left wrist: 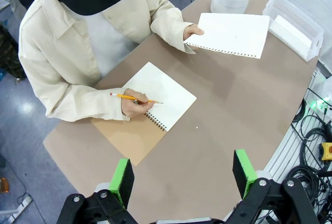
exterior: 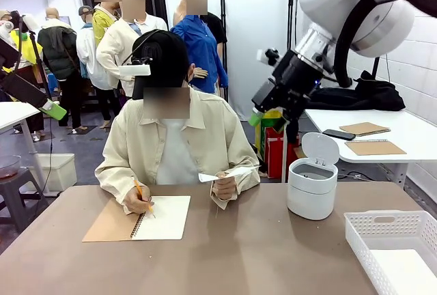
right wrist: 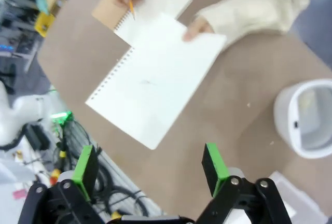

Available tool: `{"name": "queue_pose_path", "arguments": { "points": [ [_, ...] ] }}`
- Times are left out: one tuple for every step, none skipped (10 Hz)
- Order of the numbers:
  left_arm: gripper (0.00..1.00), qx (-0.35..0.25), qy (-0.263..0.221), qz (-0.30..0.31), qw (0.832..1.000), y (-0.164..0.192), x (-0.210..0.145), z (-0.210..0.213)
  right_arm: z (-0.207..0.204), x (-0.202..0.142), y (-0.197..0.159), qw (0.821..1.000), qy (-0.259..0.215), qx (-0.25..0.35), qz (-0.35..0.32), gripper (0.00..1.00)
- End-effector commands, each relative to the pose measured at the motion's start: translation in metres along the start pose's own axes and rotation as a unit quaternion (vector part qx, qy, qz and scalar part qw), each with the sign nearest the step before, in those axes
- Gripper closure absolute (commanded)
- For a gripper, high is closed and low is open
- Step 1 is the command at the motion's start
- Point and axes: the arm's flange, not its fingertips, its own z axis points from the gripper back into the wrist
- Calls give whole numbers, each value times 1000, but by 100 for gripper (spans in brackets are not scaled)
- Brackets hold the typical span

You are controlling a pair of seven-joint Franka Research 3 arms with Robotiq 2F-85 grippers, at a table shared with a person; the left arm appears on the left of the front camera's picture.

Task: Sort the paper based on its condition.
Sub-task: If a person hands you a paper, place it in the Organizing basket , and if it's crumpled, put it in the Trash can.

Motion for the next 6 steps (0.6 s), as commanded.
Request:
{"name": "queue_pose_path", "arguments": {
  "points": [
    [0, 0, -2, 0, 1000, 0, 0, 1, -12, 11, -13, 994, 17, 36, -106, 0],
    [0, 0, -2, 0, 1000, 0, 0, 1, -26, 8, -26, 986, 26, 55, -157, 0],
    [0, 0, -2, 0, 1000, 0, 0, 1, -43, 4, -37, 981, 37, 64, -181, 0],
    [0, 0, -2, 0, 1000, 0, 0, 1, -49, 3, -37, 996, 18, -5, -89, 0],
    [0, 0, -2, 0, 1000, 0, 0, 1, -35, 0, -41, 987, 42, 35, -149, 0],
    [0, 0, -2, 0, 1000, 0, 0, 1, -35, 0, -41, 987, 42, 35, -149, 0]
  ]
}}
